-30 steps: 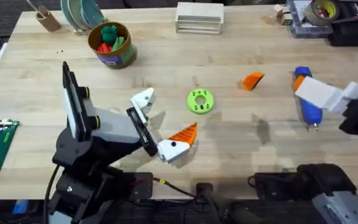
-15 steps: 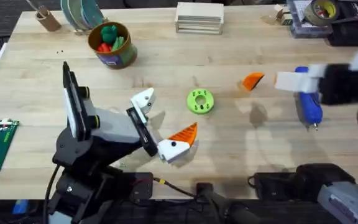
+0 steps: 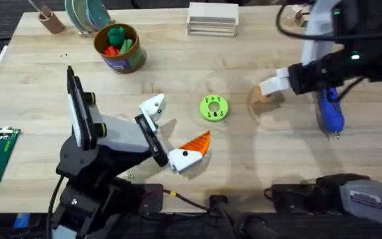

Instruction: Pick up the gripper from the table and insert it into the empty holder that is missing its gripper. Then pick up a screw, insert it into the mounting hole, and use the screwdriver to tighten it. Finally, clean up the table by picking up the vegetable and placing it into the bucket.

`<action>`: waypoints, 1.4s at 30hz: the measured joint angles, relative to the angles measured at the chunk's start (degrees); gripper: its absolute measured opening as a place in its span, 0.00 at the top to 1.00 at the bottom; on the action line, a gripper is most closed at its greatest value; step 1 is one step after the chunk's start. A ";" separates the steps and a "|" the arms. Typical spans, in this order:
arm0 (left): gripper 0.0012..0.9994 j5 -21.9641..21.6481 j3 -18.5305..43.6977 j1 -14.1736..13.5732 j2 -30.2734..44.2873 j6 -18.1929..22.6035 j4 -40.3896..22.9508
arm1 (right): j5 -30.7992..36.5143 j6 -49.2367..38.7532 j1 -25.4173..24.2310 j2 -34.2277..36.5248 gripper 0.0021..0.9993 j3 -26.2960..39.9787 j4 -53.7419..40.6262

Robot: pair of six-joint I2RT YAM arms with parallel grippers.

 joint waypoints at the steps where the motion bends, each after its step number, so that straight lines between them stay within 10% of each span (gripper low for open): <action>1: 0.01 -0.01 0.00 0.00 0.00 -0.01 0.00 | 1.72 -0.43 0.71 1.00 0.01 0.00 0.88; 20: 0.01 -0.01 0.00 0.00 0.00 -0.03 -0.01 | 7.53 -3.44 2.62 5.40 0.08 0.02 8.24; 42: 0.01 -0.01 0.00 0.00 0.00 -0.03 -0.02 | 5.37 -4.73 2.64 7.28 0.78 0.02 9.53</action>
